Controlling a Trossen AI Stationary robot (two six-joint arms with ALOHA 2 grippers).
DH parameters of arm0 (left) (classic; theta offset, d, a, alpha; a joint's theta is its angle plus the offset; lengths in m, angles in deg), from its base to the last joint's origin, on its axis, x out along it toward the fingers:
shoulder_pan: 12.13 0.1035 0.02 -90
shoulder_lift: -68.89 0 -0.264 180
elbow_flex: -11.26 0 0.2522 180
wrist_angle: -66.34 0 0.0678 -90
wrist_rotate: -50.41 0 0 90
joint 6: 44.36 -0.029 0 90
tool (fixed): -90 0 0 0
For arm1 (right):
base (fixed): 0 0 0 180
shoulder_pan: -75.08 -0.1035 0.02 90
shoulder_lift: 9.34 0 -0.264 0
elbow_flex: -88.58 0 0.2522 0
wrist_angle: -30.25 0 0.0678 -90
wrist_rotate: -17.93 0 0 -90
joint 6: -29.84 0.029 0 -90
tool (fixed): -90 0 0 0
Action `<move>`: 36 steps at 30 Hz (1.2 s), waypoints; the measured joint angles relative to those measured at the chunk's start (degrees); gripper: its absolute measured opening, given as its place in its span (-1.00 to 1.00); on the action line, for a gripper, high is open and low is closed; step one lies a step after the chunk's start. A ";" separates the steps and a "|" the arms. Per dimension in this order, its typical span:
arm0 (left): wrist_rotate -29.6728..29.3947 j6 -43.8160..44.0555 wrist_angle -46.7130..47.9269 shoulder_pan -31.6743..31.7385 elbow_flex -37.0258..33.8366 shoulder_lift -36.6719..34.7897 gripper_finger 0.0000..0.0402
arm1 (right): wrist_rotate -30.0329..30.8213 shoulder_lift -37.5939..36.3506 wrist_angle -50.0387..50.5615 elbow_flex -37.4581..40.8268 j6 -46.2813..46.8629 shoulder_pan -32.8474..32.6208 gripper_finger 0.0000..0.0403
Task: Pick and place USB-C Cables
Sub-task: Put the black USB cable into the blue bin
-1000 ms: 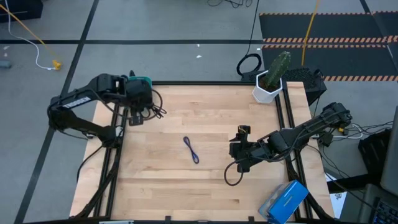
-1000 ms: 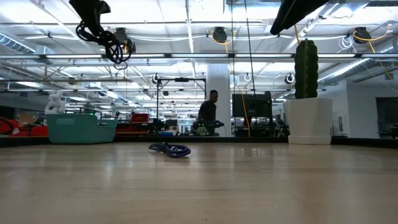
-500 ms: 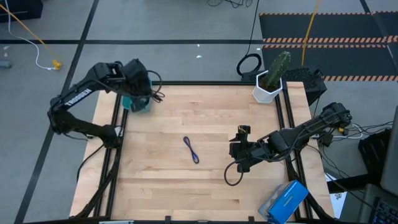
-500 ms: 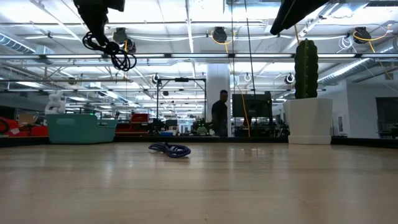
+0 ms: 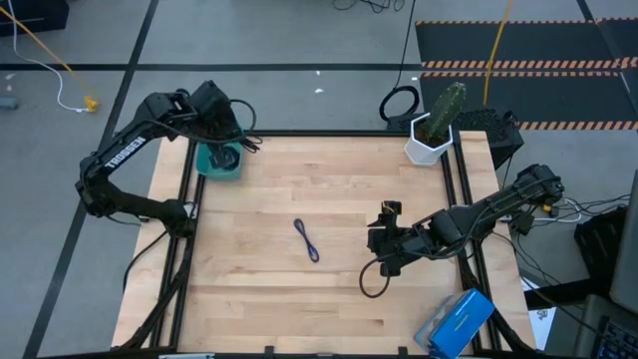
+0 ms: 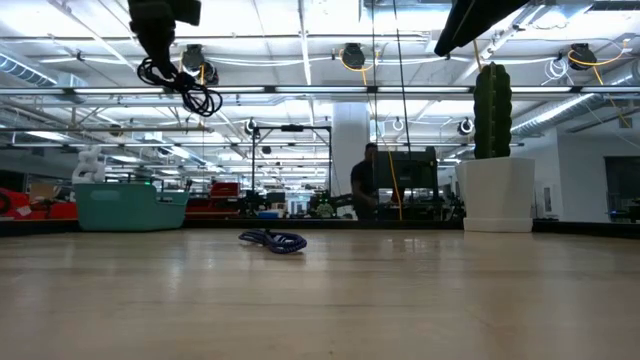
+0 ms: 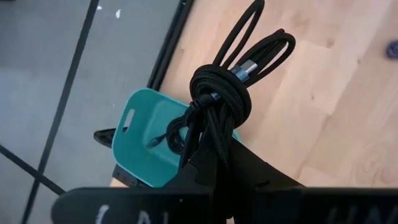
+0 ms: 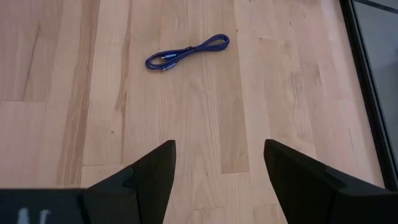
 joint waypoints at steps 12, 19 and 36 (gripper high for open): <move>-1.19 9.48 -3.12 7.96 -0.07 1.84 -0.94 | 0.00 0.00 0.00 0.00 -0.72 0.00 0.18; -2.17 13.06 -4.51 11.34 -0.07 3.88 -0.94 | 0.00 0.00 0.00 0.00 -1.05 0.00 0.18; -9.61 22.10 -14.20 16.42 -16.92 4.17 -0.94 | 0.00 0.00 0.00 0.00 -1.05 0.00 0.18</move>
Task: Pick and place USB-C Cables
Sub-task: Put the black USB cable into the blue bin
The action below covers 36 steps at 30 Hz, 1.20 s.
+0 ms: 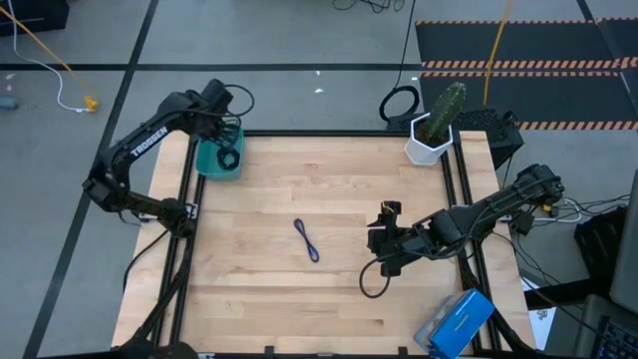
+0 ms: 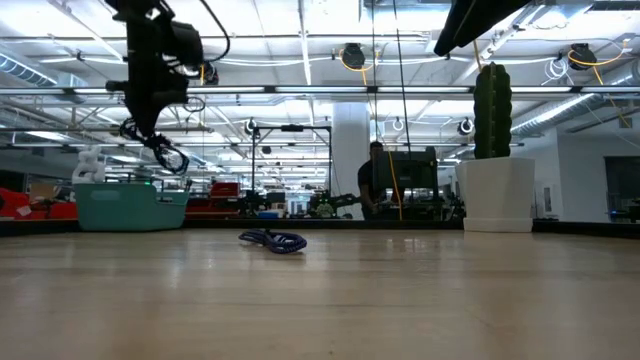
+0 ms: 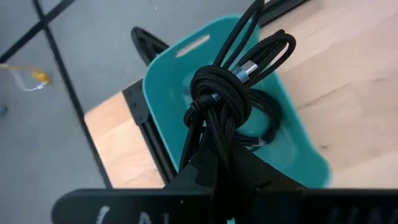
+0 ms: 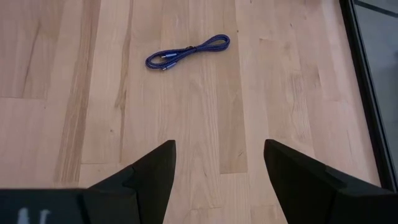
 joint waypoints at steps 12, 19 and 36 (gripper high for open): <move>-5.66 5.55 -10.95 -2.55 -12.33 0.00 -0.92 | 0.07 0.00 -0.01 0.00 -0.42 0.01 0.18; -6.82 6.31 -16.60 -3.04 -17.51 -0.02 -0.94 | 0.04 0.00 -0.02 0.00 -0.24 0.00 0.18; -6.93 6.57 -28.18 -3.04 -25.06 -0.02 -0.84 | 0.15 0.00 -0.02 0.00 -0.35 0.00 0.18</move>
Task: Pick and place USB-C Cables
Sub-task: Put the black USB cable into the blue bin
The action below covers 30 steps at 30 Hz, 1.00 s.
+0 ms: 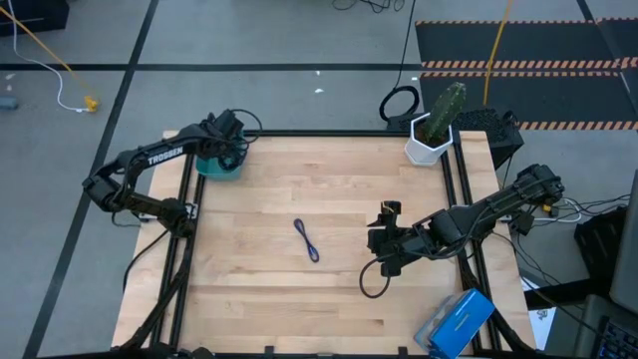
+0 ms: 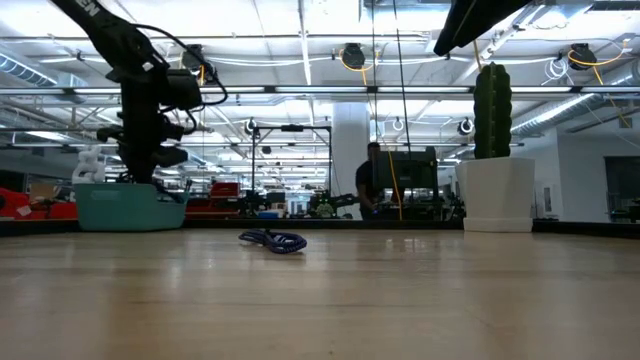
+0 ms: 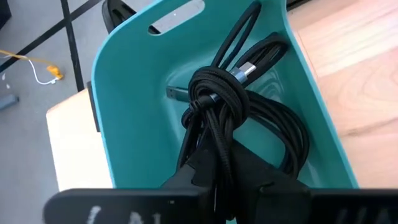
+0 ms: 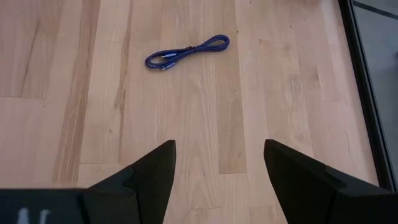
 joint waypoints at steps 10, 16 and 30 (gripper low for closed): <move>-0.20 0.56 -2.34 -0.02 -1.32 0.00 -0.73 | 0.04 -0.02 -0.02 0.00 -0.03 0.00 0.18; -0.04 0.84 -2.32 -0.02 -1.32 0.00 -0.72 | 0.07 -0.01 0.00 0.00 -0.04 0.00 0.18; 1.01 1.48 -2.24 -0.01 -1.32 0.00 -0.52 | 0.07 0.00 -0.02 0.00 -0.04 0.00 0.18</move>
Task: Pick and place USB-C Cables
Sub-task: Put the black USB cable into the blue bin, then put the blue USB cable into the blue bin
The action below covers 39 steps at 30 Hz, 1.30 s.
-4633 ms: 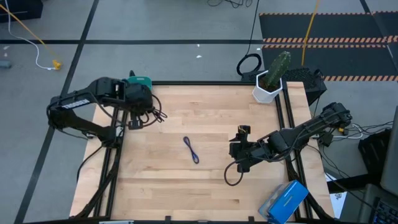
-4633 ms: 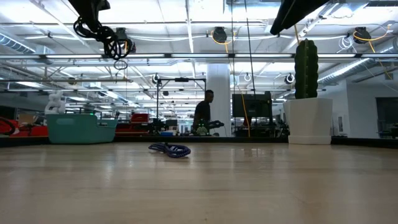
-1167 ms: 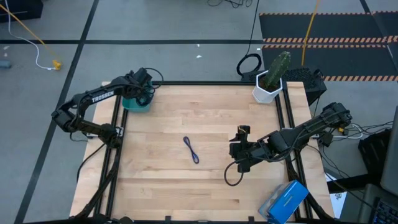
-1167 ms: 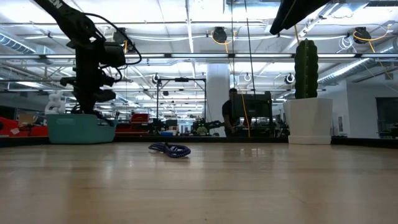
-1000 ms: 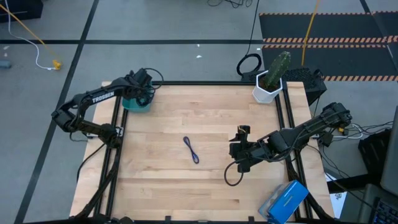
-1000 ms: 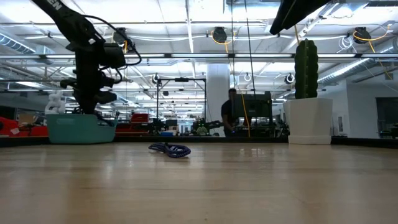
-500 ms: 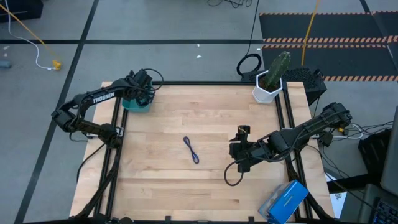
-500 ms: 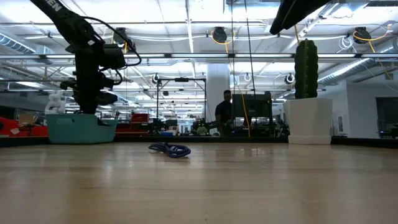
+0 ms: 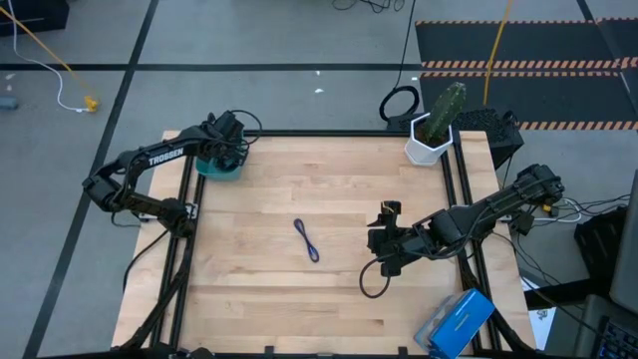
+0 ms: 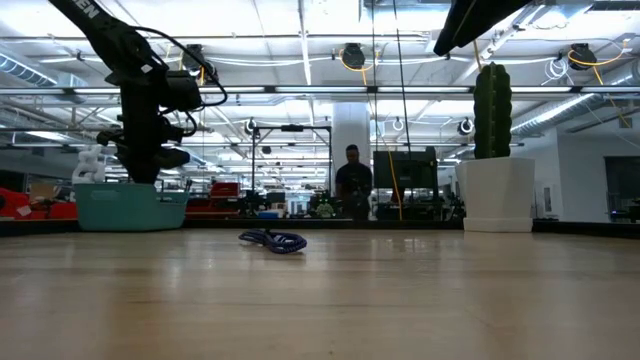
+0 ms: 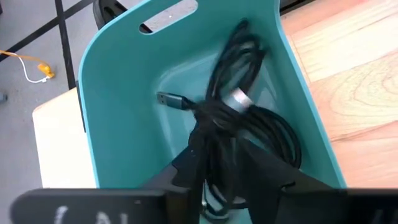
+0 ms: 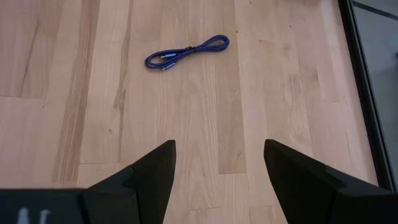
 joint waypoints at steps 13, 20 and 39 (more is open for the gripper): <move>-0.02 0.02 -0.41 -0.75 0.00 0.00 -0.29 | 0.00 0.00 0.01 0.00 0.00 0.00 0.18; -2.19 1.79 -0.45 -7.42 0.00 -0.17 -0.29 | 0.00 -0.02 0.00 0.00 0.00 0.00 0.18; -7.87 4.79 2.26 -30.12 6.52 -10.39 -0.29 | 0.13 -0.02 -2.93 0.00 -0.24 0.07 0.18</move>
